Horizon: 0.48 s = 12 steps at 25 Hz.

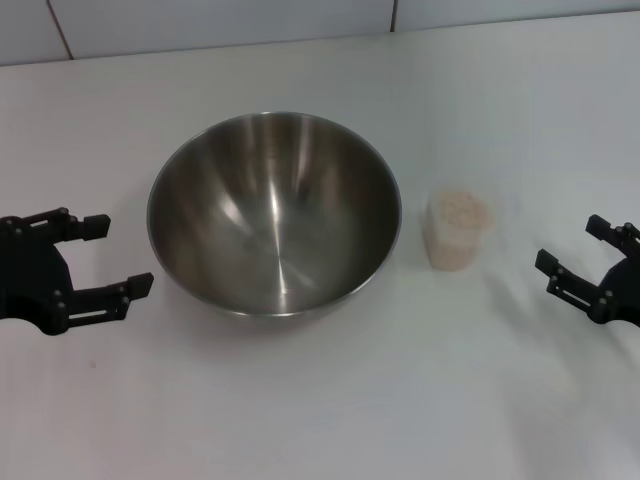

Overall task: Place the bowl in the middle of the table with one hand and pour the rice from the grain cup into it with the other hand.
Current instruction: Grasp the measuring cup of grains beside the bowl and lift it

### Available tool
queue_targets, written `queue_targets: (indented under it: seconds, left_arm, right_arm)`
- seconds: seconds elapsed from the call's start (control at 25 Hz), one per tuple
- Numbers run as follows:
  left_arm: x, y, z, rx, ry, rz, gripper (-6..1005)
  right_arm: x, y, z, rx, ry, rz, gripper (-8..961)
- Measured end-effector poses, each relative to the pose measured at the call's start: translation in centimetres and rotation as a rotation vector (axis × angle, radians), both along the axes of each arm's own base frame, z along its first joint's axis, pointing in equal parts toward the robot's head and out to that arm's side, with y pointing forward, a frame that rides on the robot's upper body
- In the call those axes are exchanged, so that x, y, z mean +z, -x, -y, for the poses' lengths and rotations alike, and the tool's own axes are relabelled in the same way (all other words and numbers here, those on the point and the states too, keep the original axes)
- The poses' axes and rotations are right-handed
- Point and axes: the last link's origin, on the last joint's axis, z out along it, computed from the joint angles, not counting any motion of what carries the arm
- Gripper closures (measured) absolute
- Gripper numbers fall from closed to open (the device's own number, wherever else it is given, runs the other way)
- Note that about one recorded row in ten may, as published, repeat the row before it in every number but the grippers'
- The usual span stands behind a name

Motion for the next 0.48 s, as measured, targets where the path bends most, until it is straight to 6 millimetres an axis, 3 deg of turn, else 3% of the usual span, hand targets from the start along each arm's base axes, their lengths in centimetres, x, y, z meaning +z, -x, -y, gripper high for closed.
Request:
queue_targets:
  seconds: [0.48]
  left_arm:
    - [-0.8,-0.7,-0.4,-0.036,0.024,-0.002,189]
  right_arm:
    - [-0.8,0.5,-2.6,-0.014,0.016,0.021,119]
